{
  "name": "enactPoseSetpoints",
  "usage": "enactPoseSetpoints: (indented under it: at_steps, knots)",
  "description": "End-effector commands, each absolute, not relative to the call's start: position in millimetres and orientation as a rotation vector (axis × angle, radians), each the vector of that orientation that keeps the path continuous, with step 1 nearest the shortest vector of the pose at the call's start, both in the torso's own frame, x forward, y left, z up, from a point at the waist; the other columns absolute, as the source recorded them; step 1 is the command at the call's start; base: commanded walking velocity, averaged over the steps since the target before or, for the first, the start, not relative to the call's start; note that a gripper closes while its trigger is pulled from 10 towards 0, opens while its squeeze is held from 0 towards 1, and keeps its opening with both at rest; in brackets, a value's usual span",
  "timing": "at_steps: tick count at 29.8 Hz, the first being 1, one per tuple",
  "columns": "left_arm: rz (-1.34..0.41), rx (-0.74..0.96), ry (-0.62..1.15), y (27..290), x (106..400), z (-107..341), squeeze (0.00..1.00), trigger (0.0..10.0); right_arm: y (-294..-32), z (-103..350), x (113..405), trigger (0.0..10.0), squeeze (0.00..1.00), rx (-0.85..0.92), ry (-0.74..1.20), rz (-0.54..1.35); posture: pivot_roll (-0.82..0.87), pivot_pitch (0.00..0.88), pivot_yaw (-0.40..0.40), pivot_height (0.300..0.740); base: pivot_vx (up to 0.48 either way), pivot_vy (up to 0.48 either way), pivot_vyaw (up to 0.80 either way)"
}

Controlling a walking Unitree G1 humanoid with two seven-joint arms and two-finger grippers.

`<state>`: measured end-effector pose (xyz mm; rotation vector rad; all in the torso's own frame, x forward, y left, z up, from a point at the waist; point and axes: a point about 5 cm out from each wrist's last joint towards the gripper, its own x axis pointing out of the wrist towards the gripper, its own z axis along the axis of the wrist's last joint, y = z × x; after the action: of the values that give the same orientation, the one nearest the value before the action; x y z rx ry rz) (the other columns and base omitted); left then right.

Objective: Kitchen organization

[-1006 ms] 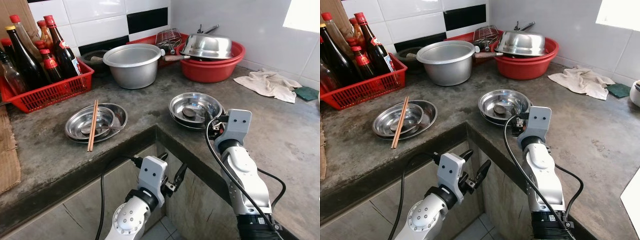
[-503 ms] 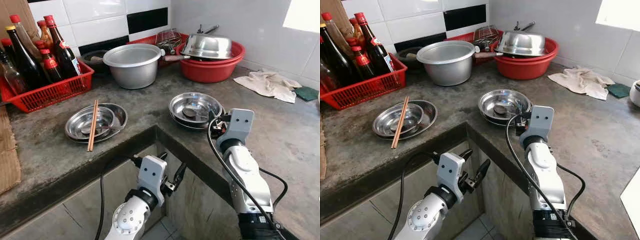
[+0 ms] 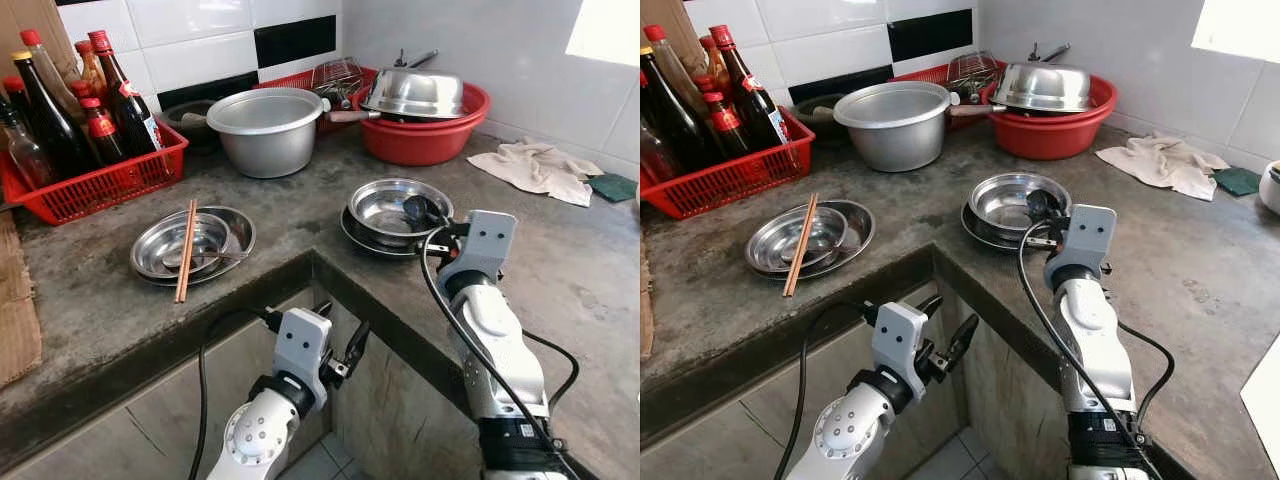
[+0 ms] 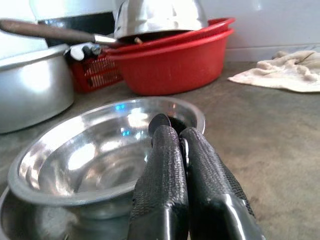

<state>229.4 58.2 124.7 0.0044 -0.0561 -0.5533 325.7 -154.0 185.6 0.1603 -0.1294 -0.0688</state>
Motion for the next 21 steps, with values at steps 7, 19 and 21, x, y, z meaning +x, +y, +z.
enactPoseSetpoints:
  at_steps: [7, 19, 21]
  knots:
    - [-0.541, 0.025, -0.058, 59, 232, 124, 0.0, 10.0, -147, 202, 326, 0.0, 0.0, 0.204, -0.2, -0.046, 0.12, 0.0, -0.021, 0.74, 0.0, 0.0, 0.0]
    - [-0.498, 0.037, -0.098, 65, 238, 132, 0.0, 10.0, -135, 235, 284, 0.0, 0.0, 0.037, -0.413, -0.028, 0.14, 0.0, -0.027, 0.74, 0.0, 0.0, 0.0]
    - [-0.494, 0.039, -0.102, 66, 238, 133, 0.0, 10.0, -133, 236, 279, 0.0, 0.0, 0.021, -0.42, -0.024, 0.13, 0.0, -0.025, 0.74, 0.0, 0.0, 0.0]
